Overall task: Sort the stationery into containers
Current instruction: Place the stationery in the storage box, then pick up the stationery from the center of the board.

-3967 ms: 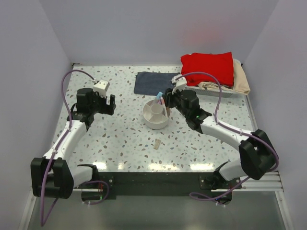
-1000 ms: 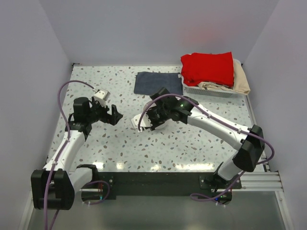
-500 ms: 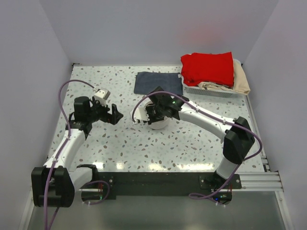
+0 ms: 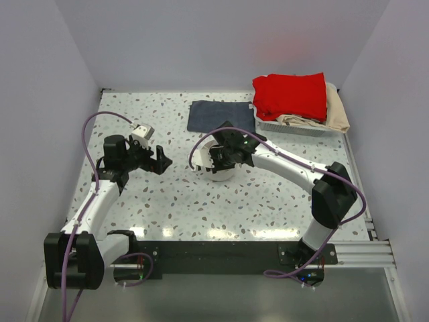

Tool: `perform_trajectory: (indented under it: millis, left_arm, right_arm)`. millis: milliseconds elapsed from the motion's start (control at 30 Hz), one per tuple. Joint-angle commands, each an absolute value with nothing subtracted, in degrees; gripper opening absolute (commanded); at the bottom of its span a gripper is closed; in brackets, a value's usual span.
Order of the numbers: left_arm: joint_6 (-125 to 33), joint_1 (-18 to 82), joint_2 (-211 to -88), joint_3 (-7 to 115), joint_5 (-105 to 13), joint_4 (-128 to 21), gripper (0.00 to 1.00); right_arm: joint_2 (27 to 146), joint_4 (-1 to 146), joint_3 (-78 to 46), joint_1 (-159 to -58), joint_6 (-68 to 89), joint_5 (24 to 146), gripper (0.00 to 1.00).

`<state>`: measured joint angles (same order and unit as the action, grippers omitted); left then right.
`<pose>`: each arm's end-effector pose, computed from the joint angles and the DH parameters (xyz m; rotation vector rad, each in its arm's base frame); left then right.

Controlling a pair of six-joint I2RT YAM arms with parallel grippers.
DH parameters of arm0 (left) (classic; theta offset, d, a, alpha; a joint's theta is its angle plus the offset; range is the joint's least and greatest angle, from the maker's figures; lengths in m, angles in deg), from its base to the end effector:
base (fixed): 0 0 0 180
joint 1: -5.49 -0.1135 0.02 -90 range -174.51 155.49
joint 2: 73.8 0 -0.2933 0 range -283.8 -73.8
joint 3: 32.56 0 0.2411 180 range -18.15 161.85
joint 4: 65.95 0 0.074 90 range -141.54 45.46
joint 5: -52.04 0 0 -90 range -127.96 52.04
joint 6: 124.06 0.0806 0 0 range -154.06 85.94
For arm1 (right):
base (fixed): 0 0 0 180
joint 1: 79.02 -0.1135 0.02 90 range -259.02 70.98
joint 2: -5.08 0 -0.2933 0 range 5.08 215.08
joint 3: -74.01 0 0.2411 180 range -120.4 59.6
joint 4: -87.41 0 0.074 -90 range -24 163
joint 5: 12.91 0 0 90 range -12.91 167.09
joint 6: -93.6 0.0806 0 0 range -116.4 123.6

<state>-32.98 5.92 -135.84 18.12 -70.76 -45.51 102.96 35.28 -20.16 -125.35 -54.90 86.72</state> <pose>0.2390 -0.0455 0.2504 0.3639 2.0514 -0.5986 0.2575 0.2892 0.2614 -2.0441 1.4907 0.1295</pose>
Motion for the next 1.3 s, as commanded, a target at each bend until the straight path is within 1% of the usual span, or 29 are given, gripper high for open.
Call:
perform_trajectory:
  millis: [0,100,133,233,300,367,467,667,800,833,900,933,1000,1033,1067,1200,1267]
  left_arm:
    - [-33.62,5.49,-135.94,20.00,-72.06,-48.11,1.00]
    - [-33.62,5.49,-135.94,19.91,-72.24,-48.46,1.00]
    - [-33.62,5.49,-135.85,19.99,-72.33,-48.46,1.00]
    - [-33.62,5.49,-135.76,19.99,-72.33,-48.55,1.00]
    - [-33.62,5.49,-135.68,19.82,-72.41,-48.63,1.00]
    - [-33.62,5.49,-135.50,19.73,-72.68,-48.72,1.00]
    - [-33.62,5.49,-135.24,19.73,-72.94,-48.99,1.00]
    - [-33.62,5.49,-134.18,19.56,-73.38,-49.16,1.00]
    - [-33.62,5.49,-133.30,18.68,-73.47,-49.43,1.00]
    - [-33.62,5.49,-133.13,18.59,-73.73,-49.25,1.00]
    - [-33.71,5.49,-132.86,18.32,-74.17,-49.16,1.00]
    - [-33.62,5.49,-132.86,18.15,-74.52,-49.25,1.00]
    - [-35.27,5.49,-132.77,17.71,-74.70,-49.95,1.00]
    - [-35.55,5.49,-132.77,17.53,-74.96,-50.30,1.00]
    - [-35.73,5.49,-132.77,17.18,-75.14,-50.65,1.00]
    - [-35.99,5.49,-133.83,17.71,-75.75,-50.66,1.00]
    - [-35.82,5.49,-134.09,18.32,-76.28,-50.66,1.00]
  right_arm:
    - [102.28,35.73,-20.03,-125.26,-53.88,84.65,0.25]
    - [101.84,35.82,-19.85,-125.34,-53.53,84.21,0.29]
    - [101.67,35.82,-19.76,-125.34,-53.44,84.12,0.32]
    - [101.32,35.82,-19.67,-125.34,-53.09,83.68,0.34]
    - [100.88,35.73,-19.59,-125.34,-52.74,83.59,0.38]
    - [100.44,35.82,-19.59,-125.34,-52.13,83.42,0.40]
    - [99.65,35.73,-19.67,-125.34,-51.07,83.15,0.45]
    - [94.47,32.75,-19.77,-125.25,-43.87,82.71,0.44]
    - [86.30,29.24,-14.15,-122.98,-37.63,81.57,0.44]
    - [82.72,28.53,-11.35,-120.01,-35.79,81.40,0.45]
    - [79.62,26.17,-8.88,-115.87,-34.29,80.43,0.45]
    - [77.61,25.54,-6.69,-110.80,-32.97,79.91,0.45]
    - [76.10,24.75,-5.09,-104.98,-31.56,79.11,0.45]
    - [75.57,24.57,-3.95,-99.03,-30.60,79.37,0.45]
    - [75.13,24.48,-3.42,-96.63,-30.41,79.46,0.45]
    - [77.49,21.07,-3.41,-88.01,-30.24,78.76,0.48]
    - [80.99,19.74,-4.99,-81.60,-28.84,80.60,0.51]
